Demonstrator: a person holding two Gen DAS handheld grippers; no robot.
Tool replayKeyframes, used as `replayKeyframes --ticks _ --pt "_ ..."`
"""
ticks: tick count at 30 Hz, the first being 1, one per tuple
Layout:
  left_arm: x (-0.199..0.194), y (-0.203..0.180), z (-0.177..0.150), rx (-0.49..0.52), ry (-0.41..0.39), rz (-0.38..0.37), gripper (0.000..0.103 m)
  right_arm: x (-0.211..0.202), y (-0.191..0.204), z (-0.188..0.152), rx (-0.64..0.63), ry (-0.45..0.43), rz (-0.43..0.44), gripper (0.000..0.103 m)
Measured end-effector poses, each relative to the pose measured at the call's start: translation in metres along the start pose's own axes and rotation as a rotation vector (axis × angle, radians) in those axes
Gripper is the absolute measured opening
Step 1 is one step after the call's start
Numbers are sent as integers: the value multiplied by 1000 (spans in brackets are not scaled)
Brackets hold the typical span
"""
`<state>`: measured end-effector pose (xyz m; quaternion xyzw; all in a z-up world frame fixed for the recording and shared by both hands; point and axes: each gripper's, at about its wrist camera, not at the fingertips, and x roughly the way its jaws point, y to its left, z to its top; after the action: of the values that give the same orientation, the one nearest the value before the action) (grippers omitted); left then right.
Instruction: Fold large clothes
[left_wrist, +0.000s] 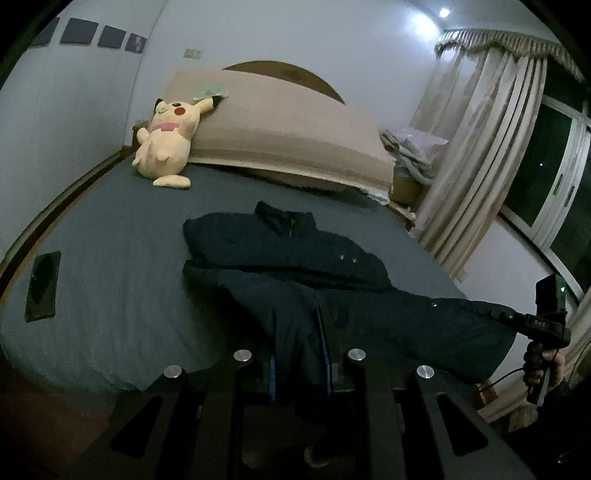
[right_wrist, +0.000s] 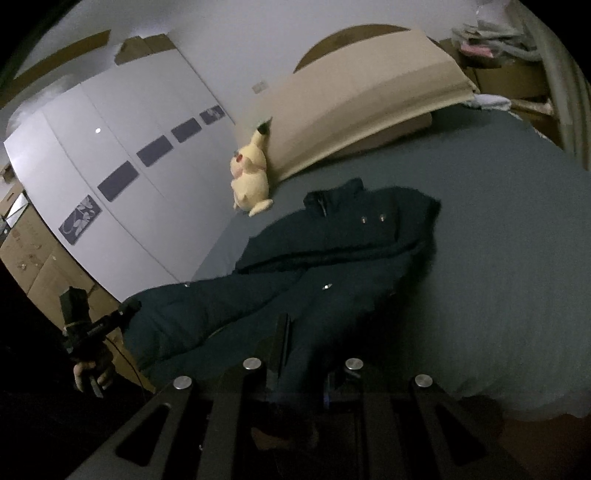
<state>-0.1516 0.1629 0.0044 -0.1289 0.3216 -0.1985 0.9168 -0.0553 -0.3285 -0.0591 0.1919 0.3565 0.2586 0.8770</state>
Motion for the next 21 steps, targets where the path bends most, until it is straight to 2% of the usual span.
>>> replayKeyframes --ticks 5,13,21 --pt "-4 3 9 1 -23 -5 19 -16 3 8 -17 -32 20 14" --pt "15 7 25 -16 -56 -18 19 -10 -6 19 -3 -68 39 14" --pt "45 14 45 -71 -78 35 19 12 -16 41 56 -141 54 14"
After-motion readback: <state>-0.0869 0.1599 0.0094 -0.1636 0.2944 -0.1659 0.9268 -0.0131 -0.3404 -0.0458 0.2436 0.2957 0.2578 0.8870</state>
